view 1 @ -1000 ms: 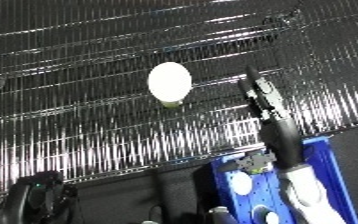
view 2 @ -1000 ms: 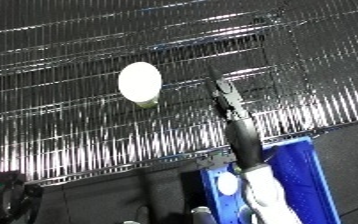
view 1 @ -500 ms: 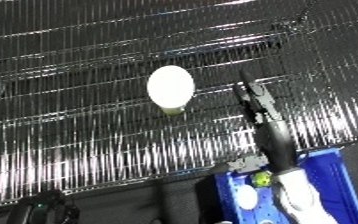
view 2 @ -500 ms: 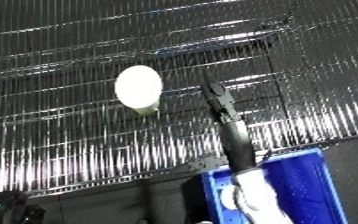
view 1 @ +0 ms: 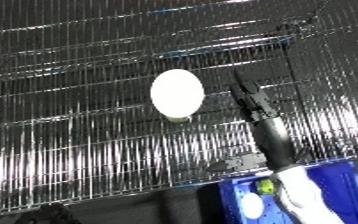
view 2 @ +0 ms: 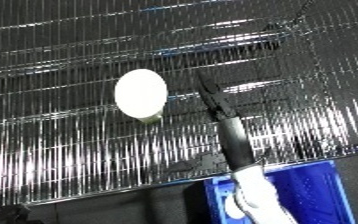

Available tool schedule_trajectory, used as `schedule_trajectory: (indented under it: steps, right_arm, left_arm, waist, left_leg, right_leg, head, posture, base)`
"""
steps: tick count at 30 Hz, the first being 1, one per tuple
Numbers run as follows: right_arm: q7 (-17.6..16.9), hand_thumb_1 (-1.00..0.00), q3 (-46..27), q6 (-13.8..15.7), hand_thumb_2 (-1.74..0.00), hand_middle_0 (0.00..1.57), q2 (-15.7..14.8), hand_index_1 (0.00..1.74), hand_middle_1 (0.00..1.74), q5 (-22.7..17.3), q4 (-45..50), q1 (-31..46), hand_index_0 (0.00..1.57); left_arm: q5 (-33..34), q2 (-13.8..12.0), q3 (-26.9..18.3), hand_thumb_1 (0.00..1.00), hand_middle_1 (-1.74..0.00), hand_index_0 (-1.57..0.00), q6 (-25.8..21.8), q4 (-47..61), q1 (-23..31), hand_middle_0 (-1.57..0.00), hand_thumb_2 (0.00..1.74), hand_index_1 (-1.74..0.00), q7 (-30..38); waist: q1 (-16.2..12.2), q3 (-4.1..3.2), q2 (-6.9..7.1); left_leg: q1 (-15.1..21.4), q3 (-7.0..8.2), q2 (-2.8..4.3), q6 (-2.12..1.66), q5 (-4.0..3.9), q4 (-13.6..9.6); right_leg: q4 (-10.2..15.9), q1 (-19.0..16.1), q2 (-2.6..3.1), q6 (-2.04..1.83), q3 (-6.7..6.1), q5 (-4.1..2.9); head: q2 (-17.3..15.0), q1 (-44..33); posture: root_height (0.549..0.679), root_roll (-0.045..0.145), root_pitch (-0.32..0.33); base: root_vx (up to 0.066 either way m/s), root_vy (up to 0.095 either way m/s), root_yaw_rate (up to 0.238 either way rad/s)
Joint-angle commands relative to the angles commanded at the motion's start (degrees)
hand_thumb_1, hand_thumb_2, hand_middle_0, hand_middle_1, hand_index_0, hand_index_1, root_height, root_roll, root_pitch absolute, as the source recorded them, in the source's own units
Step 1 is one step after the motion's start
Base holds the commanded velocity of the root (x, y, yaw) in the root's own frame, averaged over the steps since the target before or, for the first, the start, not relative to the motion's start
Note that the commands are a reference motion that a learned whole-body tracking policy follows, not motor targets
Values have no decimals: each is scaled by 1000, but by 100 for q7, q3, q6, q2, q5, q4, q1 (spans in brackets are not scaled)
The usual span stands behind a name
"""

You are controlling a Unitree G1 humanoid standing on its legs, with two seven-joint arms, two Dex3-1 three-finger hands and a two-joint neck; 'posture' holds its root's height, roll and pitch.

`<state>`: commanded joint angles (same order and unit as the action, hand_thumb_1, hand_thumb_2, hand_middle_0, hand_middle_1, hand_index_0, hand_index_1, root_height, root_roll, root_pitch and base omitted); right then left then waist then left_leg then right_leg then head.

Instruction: Pick up the object and place it into the box

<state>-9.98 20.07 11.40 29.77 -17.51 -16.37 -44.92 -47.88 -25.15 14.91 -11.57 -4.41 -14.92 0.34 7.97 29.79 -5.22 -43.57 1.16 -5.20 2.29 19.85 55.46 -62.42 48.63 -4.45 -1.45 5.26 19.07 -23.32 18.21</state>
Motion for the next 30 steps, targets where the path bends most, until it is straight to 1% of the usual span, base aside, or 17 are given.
schedule_trajectory:
  steps: [4, 11, 20, 24, 30]
  right_arm:
    - [0, 0, 89, 41, 0, 0, 56, 0, 0, -111, -259, -314, 0]
    - [94, 0, 208, 50, 0, 0, 68, 0, 0, -256, -582, -717, 0]
    - [228, 0, 427, -57, 0, 0, -24, 0, 0, -402, -1062, -1253, 0]
    - [279, 0, 530, -163, 0, 0, -108, 0, 0, -422, -1214, -1429, 0]
    - [406, -300, 614, -140, -522, 471, -222, 522, 522, -513, -1429, -1574, 471]
  left_arm:
    - [-59, -32, 74, 1000, -1740, -1570, -31, -3, -60, -1570, 1740, -1740, 27]
    - [-152, -37, 172, 1000, -1740, -1570, -101, -8, -95, -1570, 1740, -1740, 13]
    - [-178, 24, 312, 1000, -1740, -1570, -163, -24, -168, -1570, 1740, -1740, 60]
    - [-170, 71, 362, 1000, -1740, -1570, -182, -15, -189, -1570, 1740, -1740, 66]
    - [-163, 118, 413, 1000, -1740, -1570, -177, -15, -256, -1570, 1740, -1740, 103]
  waist:
    - [64, 0, -44]
    - [146, 0, -103]
    - [251, 0, -169]
    - [285, 0, -196]
    - [306, 0, -218]
  left_leg:
    - [-81, -8, -32, 16, 10, 22]
    - [-182, -22, -65, 42, 17, 65]
    - [-266, -41, -103, 61, -19, 53]
    - [-270, -42, -109, 59, -44, 14]
    - [-243, -40, -131, 56, -79, -47]
  right_leg:
    - [-14, 71, -5, 3, 20, -2]
    - [-39, 161, -2, 19, 29, -1]
    - [-39, 238, 3, 49, 51, -19]
    - [-22, 243, -6, 58, 55, -27]
    - [22, 213, -2, 69, 52, -41]
  head:
    - [50, 130]
    - [138, 296]
    - [223, 576]
    - [197, 660]
    - [183, 717]
  posture:
    - [586, 52, 141]
    - [584, 52, 150]
    - [584, 53, 161]
    - [584, 54, 163]
    - [586, 57, 163]
  base:
    - [-16, 19, 64]
    - [-13, 22, 37]
    - [-22, 11, 28]
    - [-19, 12, 13]
    - [-15, 7, 8]
